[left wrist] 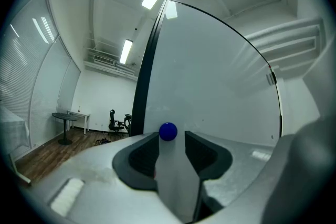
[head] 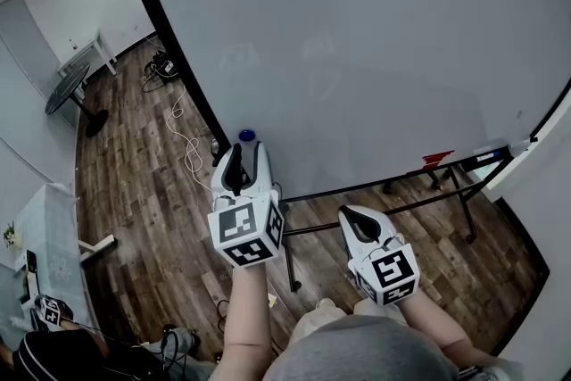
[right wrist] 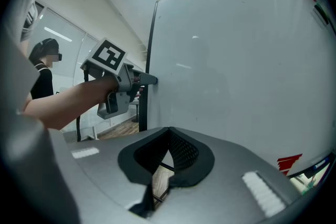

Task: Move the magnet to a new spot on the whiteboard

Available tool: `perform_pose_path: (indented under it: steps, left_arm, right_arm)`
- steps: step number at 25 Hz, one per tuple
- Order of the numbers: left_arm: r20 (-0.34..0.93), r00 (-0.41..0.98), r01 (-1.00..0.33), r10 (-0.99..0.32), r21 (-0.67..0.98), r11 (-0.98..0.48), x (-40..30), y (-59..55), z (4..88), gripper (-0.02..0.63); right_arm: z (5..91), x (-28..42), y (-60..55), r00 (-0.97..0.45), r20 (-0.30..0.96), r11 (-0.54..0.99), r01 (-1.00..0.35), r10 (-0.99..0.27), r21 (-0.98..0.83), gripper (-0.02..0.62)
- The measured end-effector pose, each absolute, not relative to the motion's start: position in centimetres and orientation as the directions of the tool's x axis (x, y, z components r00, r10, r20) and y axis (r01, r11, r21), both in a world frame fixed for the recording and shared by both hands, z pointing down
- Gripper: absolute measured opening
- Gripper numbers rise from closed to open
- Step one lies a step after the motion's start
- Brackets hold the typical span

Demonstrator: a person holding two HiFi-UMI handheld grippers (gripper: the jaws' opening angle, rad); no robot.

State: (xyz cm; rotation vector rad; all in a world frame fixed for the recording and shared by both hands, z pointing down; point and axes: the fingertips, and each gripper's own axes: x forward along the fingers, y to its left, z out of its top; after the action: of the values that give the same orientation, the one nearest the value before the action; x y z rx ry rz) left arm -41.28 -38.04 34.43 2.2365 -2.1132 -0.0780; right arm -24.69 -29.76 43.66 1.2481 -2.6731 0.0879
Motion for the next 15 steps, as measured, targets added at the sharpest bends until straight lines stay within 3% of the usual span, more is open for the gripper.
perform_pose_path:
  steps: [6, 15]
  left_arm:
    - [0.034, 0.087, -0.99, -0.996, 0.112, -0.083, -39.6, -35.7, 36.3, 0.155]
    - [0.092, 0.076, -0.987, -0.993, 0.147, -0.062, -35.6, -29.8, 39.6, 0.055]
  right_arm:
    - [43.5, -23.3, -28.7, -0.625, 0.196, 0.641, -0.767, -0.755, 0.026, 0.0]
    - [43.9, -19.7, -24.7, -0.637, 0.205, 0.654, -0.757, -0.743, 0.017, 0.0]
